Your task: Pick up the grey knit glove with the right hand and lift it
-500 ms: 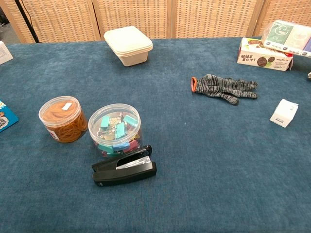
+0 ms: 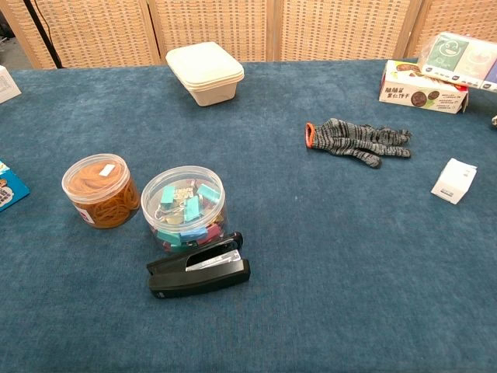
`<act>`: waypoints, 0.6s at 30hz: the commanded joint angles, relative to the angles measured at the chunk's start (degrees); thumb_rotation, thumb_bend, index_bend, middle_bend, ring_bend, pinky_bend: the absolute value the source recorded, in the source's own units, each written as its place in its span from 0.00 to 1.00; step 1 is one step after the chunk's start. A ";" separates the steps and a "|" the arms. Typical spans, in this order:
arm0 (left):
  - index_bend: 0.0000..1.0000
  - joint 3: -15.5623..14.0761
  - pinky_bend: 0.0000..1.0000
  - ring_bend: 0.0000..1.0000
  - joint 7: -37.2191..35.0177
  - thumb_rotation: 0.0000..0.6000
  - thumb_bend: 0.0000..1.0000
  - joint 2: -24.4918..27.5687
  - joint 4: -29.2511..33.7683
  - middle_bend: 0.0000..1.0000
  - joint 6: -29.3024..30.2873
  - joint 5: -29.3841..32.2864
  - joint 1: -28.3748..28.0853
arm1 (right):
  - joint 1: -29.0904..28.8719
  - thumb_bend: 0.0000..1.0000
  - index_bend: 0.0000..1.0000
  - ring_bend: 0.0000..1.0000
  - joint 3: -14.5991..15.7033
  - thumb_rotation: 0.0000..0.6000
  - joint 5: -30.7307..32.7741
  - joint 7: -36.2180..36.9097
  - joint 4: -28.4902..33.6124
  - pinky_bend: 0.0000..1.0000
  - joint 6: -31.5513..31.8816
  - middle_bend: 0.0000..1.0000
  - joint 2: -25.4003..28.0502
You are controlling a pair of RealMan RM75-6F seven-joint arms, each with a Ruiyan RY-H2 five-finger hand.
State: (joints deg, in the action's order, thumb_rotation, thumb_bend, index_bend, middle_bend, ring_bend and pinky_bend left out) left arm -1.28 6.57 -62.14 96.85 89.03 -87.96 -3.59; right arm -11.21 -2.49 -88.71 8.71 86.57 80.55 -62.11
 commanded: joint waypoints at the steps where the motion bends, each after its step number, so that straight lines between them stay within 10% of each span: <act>1: 0.00 0.23 0.00 0.00 0.09 1.00 0.00 0.00 0.26 0.00 -0.29 0.20 -0.08 | -5.18 0.00 0.00 0.00 -2.20 1.00 2.15 0.45 2.18 0.00 -7.40 0.00 -0.01; 18: 0.00 0.78 0.00 0.00 -3.32 1.00 0.00 1.62 0.95 0.00 -1.79 0.82 0.13 | -27.60 0.00 0.00 0.00 -11.27 1.00 24.48 -8.77 -3.31 0.00 -38.79 0.00 -13.46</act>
State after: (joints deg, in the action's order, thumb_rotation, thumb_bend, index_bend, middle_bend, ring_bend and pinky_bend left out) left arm -0.61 3.91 -60.86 97.77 87.53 -87.39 -3.42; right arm -35.45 -12.14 -68.08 1.38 86.55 45.48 -72.43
